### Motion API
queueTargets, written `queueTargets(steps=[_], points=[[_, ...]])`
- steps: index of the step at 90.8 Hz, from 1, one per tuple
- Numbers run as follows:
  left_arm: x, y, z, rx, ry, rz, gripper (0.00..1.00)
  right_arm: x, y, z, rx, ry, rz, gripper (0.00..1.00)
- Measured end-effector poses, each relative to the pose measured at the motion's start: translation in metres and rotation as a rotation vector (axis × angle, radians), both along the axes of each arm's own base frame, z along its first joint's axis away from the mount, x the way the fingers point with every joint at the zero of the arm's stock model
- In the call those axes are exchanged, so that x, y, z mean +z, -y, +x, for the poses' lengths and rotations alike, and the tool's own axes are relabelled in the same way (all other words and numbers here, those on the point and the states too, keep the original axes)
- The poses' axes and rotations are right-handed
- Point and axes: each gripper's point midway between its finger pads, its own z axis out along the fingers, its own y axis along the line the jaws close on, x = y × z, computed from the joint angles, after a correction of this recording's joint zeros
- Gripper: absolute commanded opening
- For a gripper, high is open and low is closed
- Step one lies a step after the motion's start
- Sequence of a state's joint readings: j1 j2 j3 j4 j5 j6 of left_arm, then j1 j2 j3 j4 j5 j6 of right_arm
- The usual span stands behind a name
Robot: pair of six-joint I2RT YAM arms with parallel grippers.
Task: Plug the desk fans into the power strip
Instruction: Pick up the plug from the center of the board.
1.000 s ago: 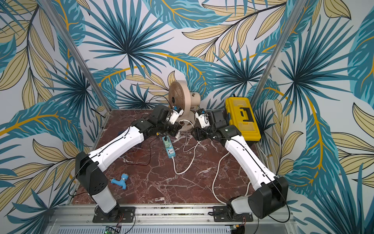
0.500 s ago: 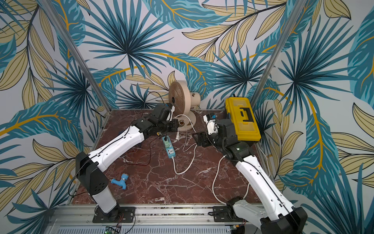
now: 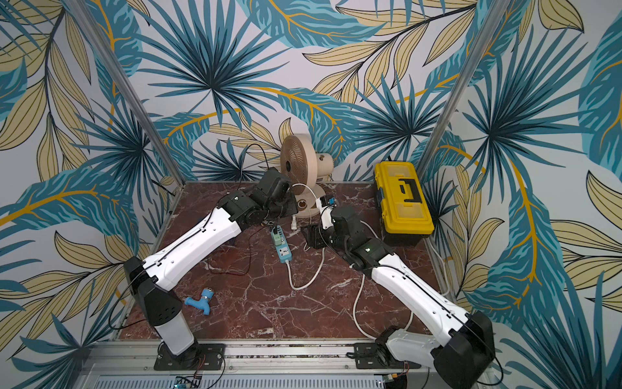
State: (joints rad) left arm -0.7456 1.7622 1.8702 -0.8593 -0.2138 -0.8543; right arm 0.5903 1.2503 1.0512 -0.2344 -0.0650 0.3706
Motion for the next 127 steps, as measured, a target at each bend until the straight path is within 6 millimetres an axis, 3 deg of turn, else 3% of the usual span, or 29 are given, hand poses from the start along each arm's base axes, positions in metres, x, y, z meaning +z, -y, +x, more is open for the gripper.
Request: queueTargets(steps=[23,36,45,69,101,127], points=[[-0.007,0.001,-0.01,0.015,-0.036,0.007,0.0,-0.029,-0.029,0.015,-0.004,-0.022,-0.026,0.56],[-0.008,0.001,-0.011,0.018,-0.044,0.009,0.0,-0.028,-0.036,0.02,-0.005,-0.011,-0.004,0.53],[-0.008,0.001,-0.011,0.018,-0.046,0.01,0.0,-0.027,-0.039,0.023,-0.011,-0.007,0.006,0.45],[-0.009,0.0,-0.011,0.02,-0.047,0.008,0.0,-0.026,-0.044,0.03,-0.023,-0.006,0.011,0.35],[-0.008,0.0,-0.011,0.02,-0.047,0.008,0.0,-0.031,-0.049,0.032,-0.014,-0.02,0.001,0.4],[-0.009,0.001,-0.011,0.02,-0.047,0.008,0.0,-0.038,-0.053,0.032,-0.006,-0.039,-0.013,0.35]])
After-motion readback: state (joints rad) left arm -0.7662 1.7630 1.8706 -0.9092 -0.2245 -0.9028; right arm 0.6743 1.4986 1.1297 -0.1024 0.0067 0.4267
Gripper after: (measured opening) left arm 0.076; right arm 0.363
